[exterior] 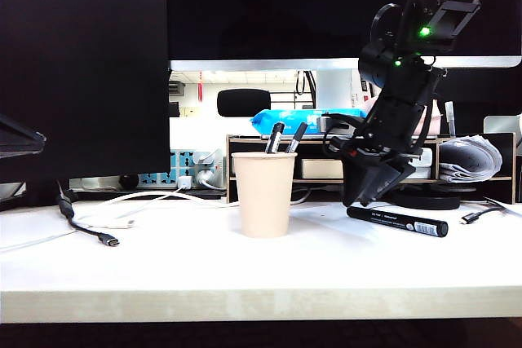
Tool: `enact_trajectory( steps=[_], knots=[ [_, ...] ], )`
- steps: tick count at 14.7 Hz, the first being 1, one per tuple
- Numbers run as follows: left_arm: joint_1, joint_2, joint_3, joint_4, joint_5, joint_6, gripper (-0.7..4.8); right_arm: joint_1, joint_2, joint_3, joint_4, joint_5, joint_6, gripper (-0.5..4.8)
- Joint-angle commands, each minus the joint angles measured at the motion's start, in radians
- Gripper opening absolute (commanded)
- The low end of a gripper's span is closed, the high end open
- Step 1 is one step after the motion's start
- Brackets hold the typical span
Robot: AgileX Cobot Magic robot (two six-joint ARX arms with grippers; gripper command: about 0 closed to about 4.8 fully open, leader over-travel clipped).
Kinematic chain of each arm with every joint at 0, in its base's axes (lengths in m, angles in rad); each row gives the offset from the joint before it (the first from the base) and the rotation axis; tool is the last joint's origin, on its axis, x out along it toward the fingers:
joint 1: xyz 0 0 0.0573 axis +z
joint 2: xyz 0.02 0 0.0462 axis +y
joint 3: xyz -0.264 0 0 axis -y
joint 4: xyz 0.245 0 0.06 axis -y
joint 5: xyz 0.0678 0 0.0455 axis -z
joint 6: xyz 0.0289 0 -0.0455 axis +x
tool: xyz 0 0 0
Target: Pick up the marker and insert it into the paper cup.
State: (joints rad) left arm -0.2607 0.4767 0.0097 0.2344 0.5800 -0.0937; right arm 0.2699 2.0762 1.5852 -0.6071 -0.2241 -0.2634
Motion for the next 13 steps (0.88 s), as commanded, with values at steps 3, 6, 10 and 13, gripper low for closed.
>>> enact_trajectory(
  steps=[3,6,10,13],
  knots=[
    [-0.001,-0.002,0.002,0.006,0.008,0.003,-0.05,0.002,0.027,0.003,0.017,0.015,-0.002,1.83],
    [-0.001,-0.002,0.002,0.007,0.008,0.003,-0.05,0.002,0.033,0.003,0.011,0.021,-0.002,1.82],
    [-0.001,-0.002,0.002,0.007,0.008,0.003,-0.05,0.002,0.033,0.003,0.012,0.024,0.002,0.89],
    [-0.001,-0.002,0.002,0.006,0.008,0.003,-0.05,0.002,0.033,0.003,0.013,0.024,0.002,0.33]
  ],
)
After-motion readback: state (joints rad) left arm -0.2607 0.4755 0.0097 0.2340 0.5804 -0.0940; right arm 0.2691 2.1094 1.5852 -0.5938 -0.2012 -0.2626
